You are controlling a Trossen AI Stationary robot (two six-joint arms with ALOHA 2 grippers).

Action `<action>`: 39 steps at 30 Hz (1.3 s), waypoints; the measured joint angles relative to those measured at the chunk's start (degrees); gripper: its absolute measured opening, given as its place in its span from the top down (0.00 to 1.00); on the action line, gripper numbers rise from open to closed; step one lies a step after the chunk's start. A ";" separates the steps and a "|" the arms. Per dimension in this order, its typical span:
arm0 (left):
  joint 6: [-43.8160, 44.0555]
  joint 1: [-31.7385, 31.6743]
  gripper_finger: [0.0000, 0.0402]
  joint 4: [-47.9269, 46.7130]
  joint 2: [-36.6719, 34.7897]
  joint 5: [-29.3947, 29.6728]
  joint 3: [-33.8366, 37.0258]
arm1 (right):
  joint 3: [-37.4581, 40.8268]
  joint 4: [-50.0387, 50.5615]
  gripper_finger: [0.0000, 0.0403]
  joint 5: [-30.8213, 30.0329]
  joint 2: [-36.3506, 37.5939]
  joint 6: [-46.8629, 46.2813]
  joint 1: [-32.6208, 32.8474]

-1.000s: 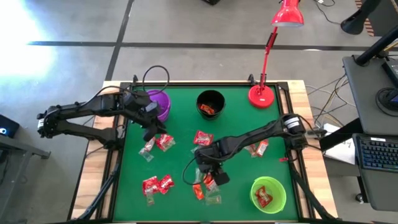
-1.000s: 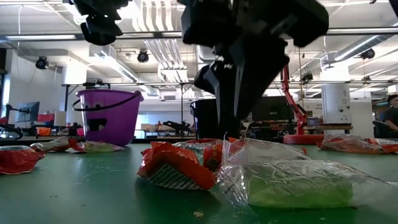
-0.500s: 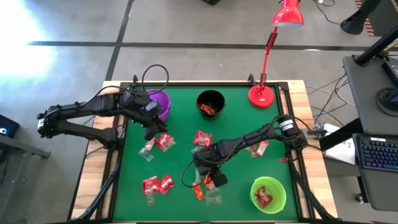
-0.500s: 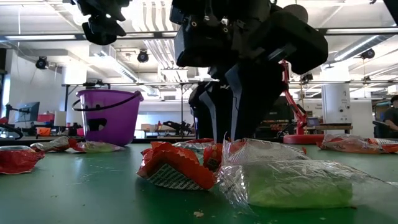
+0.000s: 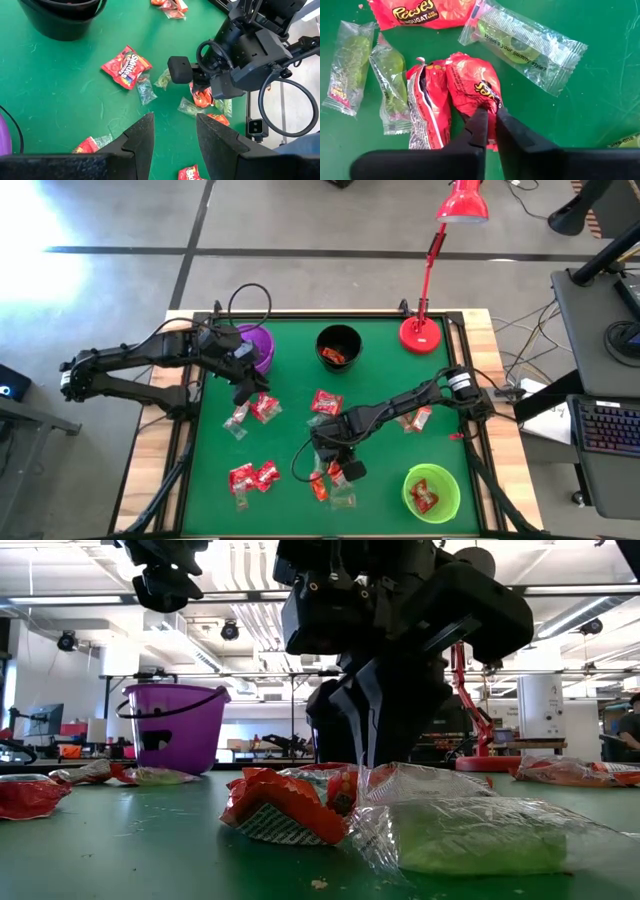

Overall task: Sort candy
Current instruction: Put the orange chocolate into the black bucket

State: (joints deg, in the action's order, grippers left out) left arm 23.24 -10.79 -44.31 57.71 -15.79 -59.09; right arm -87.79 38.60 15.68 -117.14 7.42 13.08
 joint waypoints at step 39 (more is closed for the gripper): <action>-4.94 -0.02 0.68 0.13 -0.02 8.29 0.00 | 0.09 5.01 0.98 -21.77 28.04 -11.19 -10.77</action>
State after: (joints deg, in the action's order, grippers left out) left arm 18.31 -10.81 -44.18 57.69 -7.50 -59.09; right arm -87.70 43.62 -6.08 -89.10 -3.77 2.31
